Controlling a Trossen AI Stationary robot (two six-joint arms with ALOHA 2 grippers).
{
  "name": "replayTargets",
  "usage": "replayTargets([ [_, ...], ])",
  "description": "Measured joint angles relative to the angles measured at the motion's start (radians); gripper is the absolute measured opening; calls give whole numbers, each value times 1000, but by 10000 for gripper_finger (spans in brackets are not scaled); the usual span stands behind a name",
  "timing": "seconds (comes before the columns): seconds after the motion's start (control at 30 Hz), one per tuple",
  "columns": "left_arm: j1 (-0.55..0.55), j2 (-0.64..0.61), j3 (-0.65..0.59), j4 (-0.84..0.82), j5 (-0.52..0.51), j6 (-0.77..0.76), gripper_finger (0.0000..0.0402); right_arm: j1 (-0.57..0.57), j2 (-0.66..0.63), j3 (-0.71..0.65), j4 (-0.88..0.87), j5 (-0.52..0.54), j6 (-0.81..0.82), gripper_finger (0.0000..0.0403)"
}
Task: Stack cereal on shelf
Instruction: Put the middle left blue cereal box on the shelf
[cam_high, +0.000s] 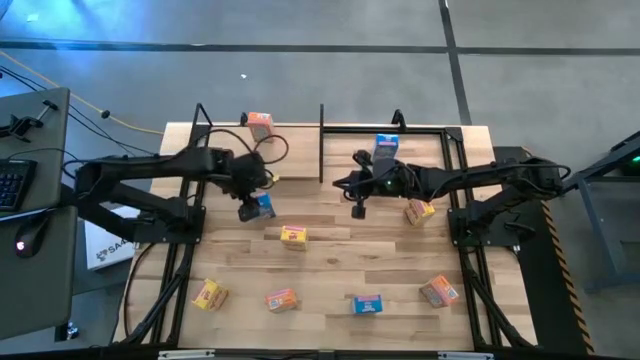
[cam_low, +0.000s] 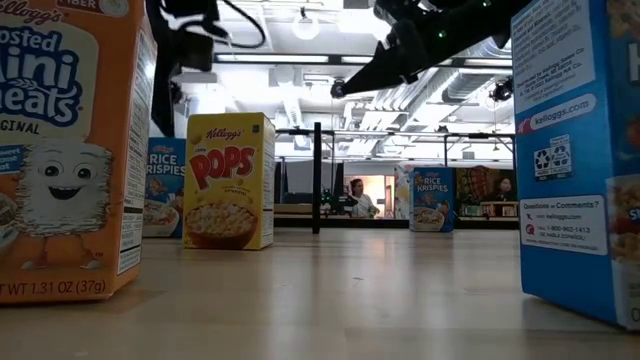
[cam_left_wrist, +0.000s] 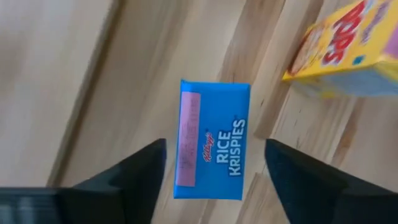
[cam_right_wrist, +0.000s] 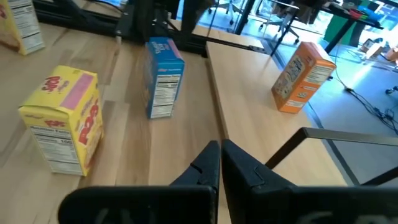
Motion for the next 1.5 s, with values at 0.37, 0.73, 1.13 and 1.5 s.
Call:
replayTargets([
  [0.37,-3,106,0,-3,-12,19,290,4,0,0,-2,3,-22,0],
  [0.73,-2,115,0,14,-37,92,184,4,0,0,-3,2,-26,0],
  [1.13,48,78,94,-147,-46,270,146,4,0,0,-11,-2,-28,0],
  [1.5,303,77,326,-297,-233,535,145,3,0,0,-19,-50,-52,0],
])
